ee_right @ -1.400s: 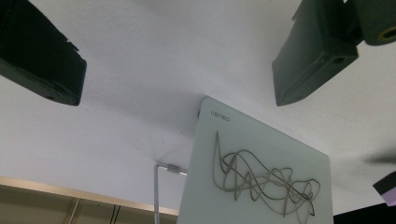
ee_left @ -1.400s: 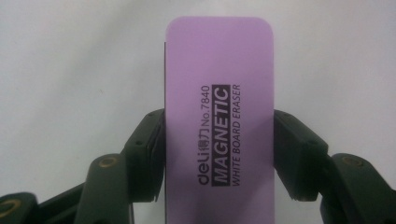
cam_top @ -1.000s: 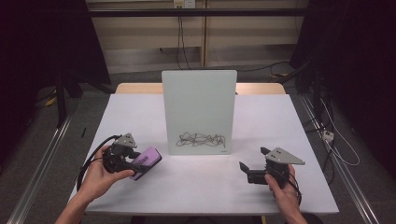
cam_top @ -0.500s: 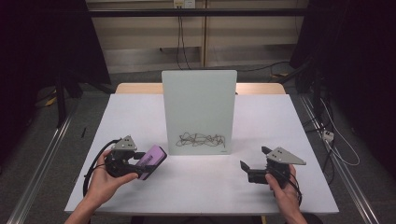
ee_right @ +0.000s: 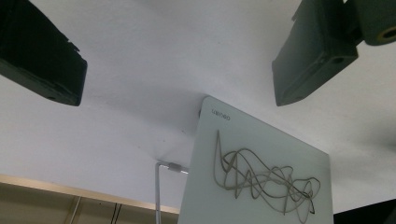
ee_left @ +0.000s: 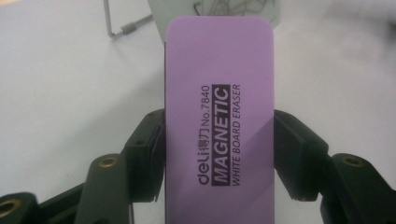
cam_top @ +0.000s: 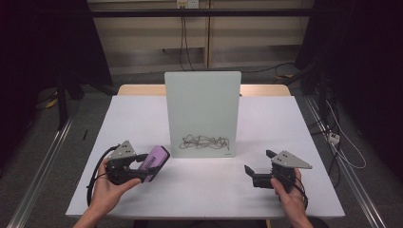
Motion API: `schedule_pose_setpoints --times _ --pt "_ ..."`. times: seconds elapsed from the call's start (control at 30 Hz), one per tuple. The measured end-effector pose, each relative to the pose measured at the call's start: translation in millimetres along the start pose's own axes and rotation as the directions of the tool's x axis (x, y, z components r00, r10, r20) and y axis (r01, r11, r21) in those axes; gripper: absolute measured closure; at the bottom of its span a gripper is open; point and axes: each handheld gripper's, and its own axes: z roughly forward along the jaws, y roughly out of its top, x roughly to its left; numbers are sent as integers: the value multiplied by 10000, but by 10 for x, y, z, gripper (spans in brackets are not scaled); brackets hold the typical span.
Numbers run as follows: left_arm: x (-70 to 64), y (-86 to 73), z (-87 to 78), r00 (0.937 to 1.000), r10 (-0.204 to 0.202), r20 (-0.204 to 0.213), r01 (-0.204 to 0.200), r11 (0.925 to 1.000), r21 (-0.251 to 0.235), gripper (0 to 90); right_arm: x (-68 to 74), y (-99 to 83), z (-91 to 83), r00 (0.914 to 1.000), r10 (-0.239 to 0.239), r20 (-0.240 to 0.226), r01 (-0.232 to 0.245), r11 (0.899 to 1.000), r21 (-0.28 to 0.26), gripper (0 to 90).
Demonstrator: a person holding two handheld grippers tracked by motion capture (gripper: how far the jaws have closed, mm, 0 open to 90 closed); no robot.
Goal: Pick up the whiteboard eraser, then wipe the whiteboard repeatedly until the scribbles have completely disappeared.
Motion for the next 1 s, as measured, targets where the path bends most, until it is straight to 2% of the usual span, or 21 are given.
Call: schedule_pose_setpoints --times 0.13,0.17,0.23,0.33,0.53,0.6,0.63,0.67,0.87,1.0 --pt "2 -1 -19 10000 -7 -56 6 9999 -171 411 0 1 -5 10000 -27 12 27 10000 -10 28" --pt "0 -10 -11 10000 -88 -9 88 9994 -346 411 -2 2 -5 10000 -13 17 13 10000 -6 28" --pt "9 -16 -13 10000 -35 53 36 9997 -254 411 -11 2 7 10000 33 43 -33 10000 10 28" --pt "2 -31 3 9999 -127 92 130 9992 -369 411 -30 6 27 9998 152 120 -153 9999 44 29" --pt "-67 -24 40 9997 191 138 -187 9994 -290 411 -20 8 30 9999 113 98 -114 9999 33 30" --pt "-99 -5 63 9993 324 174 -319 9990 -305 411 -11 6 24 10000 33 56 -33 10000 33 28" --pt "-120 5 80 9995 236 230 -229 9992 -328 411 -9 6 20 10000 0 37 0 10000 34 28" --pt "-128 21 94 9992 353 211 -348 9990 -263 411 -6 5 16 10000 -21 23 21 10000 24 29" --pt "-172 90 189 9992 377 141 -374 9990 -252 412 -1 2 4 10000 15 -45 -15 10000 -4 28" --pt "-177 153 218 9993 374 31 -372 9982 -478 411 -3 5 15 10000 -18 -43 18 10000 15 29"
